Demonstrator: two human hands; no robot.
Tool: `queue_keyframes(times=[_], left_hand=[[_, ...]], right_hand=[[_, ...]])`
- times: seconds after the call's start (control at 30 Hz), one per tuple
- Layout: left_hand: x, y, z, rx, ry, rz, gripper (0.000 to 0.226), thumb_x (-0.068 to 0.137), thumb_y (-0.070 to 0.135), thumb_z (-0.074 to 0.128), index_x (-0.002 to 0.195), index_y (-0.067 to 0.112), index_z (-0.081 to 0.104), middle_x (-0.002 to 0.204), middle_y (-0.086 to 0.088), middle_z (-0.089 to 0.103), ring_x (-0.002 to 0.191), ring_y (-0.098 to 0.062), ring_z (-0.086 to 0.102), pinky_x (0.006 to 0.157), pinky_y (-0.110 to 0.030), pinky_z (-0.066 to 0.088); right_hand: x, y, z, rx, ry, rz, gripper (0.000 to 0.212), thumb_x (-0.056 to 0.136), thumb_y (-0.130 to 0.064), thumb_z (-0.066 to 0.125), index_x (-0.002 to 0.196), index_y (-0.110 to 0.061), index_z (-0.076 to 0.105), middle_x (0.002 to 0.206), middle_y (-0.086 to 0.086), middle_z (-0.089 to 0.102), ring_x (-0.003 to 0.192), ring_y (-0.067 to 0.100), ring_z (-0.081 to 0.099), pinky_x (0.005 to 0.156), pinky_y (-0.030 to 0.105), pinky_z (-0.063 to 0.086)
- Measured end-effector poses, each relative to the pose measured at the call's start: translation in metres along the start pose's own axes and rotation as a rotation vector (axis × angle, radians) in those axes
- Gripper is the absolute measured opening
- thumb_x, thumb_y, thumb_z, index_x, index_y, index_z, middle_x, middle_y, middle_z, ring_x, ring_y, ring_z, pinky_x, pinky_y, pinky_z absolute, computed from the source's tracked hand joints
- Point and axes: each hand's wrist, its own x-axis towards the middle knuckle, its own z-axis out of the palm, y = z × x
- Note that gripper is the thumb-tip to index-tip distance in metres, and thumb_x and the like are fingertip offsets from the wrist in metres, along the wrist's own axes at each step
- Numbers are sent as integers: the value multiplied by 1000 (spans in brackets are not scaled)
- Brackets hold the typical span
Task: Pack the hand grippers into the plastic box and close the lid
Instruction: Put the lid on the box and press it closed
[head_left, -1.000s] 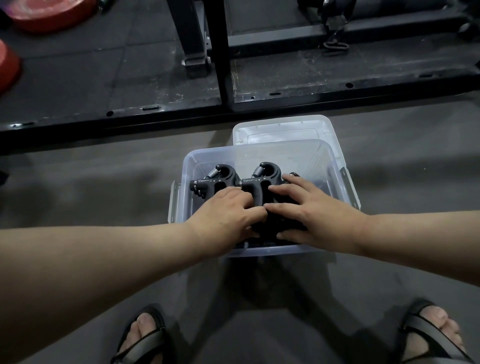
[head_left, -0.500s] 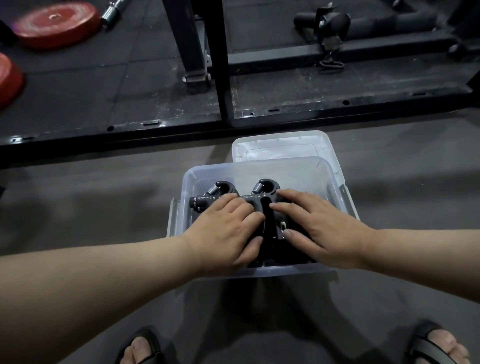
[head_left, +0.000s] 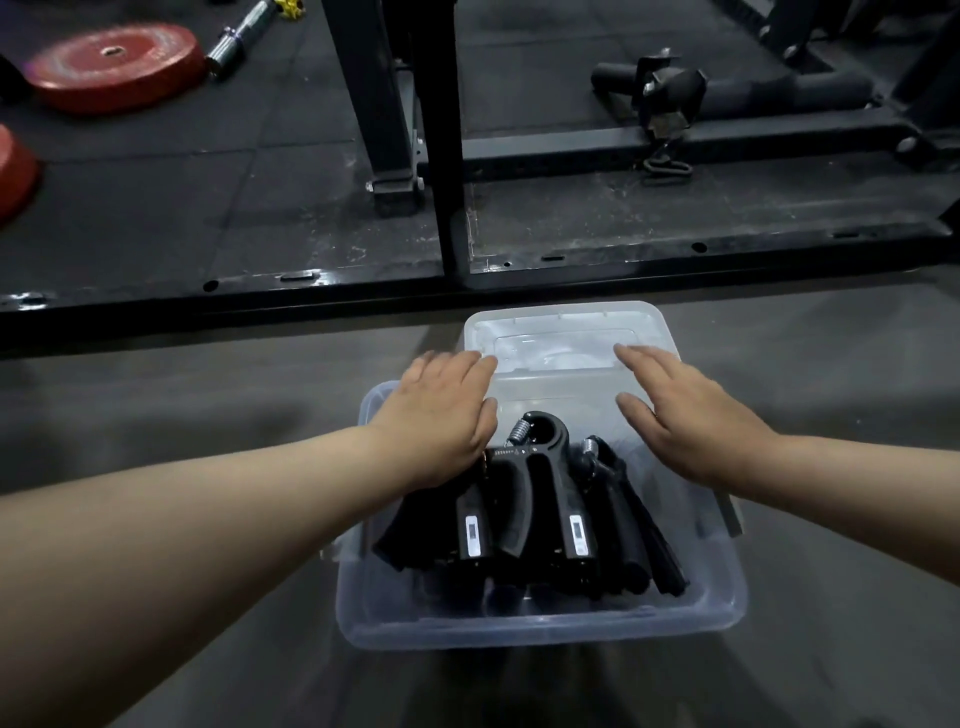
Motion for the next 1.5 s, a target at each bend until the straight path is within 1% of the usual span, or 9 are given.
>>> queue_keyframes(times=[0.17, 0.37, 0.47, 0.57, 0.67, 0.97, 1.13, 1.33, 1.5], left_hand=[[21, -8, 6, -12, -28, 7, 59, 93, 42, 17, 132, 12, 48, 135, -6, 52, 123, -29, 47, 106, -39, 32], [65, -24, 9, -132, -122, -175, 32, 99, 40, 25, 90, 19, 47, 107, -6, 58, 100, -28, 52, 87, -38, 40], [93, -32, 12, -247, -307, -269, 35, 96, 46, 26, 76, 20, 40, 104, -10, 58, 92, -30, 51, 78, -37, 40], [117, -37, 23, -309, -391, -329, 34, 92, 49, 26, 89, 22, 47, 123, -13, 55, 112, -35, 50, 96, -44, 43], [130, -36, 37, -231, -414, -375, 46, 98, 43, 30, 131, 15, 44, 140, -14, 44, 129, -35, 40, 104, -44, 35], [150, -43, 58, -223, -699, -521, 59, 96, 45, 41, 145, 13, 32, 147, -10, 36, 123, -31, 47, 92, -35, 35], [156, -45, 70, -734, -612, -747, 49, 92, 35, 61, 133, 10, 52, 129, -9, 57, 103, -24, 60, 92, -40, 53], [154, -50, 64, -772, -441, -874, 89, 72, 34, 70, 146, 23, 22, 131, -8, 53, 112, -29, 57, 95, -40, 49], [156, -42, 40, -1010, -116, -765, 29, 77, 4, 58, 100, 21, 61, 102, -5, 69, 94, -26, 67, 86, -42, 57]], right_hand=[[25, -1, -2, 18, -104, 63, 57, 101, -52, 30, 149, -21, 33, 151, -2, 37, 138, 19, 36, 110, 40, 33], [81, 13, -12, 503, 71, 295, 42, 99, -42, 42, 103, -6, 63, 102, 11, 66, 100, 29, 61, 92, 42, 47], [107, 38, -3, 386, 40, 341, 35, 97, -31, 50, 116, -4, 62, 118, 15, 62, 105, 29, 58, 91, 37, 45], [121, 64, 14, 250, -85, 470, 47, 94, -40, 54, 134, -16, 52, 138, 14, 49, 116, 31, 55, 99, 37, 44], [126, 81, 36, 181, -195, 594, 60, 90, -49, 58, 139, -17, 45, 140, 20, 38, 117, 37, 50, 102, 42, 43], [138, 106, 60, 156, -265, 770, 75, 84, -56, 59, 143, -18, 33, 138, 18, 35, 120, 39, 45, 103, 48, 41], [143, 106, 67, 238, -89, 841, 74, 88, -47, 62, 142, -11, 26, 142, 19, 37, 128, 39, 40, 107, 48, 36], [143, 117, 71, 532, 114, 1078, 71, 88, -45, 54, 143, -4, 37, 142, 19, 42, 124, 42, 46, 101, 50, 43], [134, 118, 61, 585, 250, 1032, 59, 94, -42, 45, 135, 1, 46, 133, 22, 52, 114, 43, 53, 94, 45, 45]])
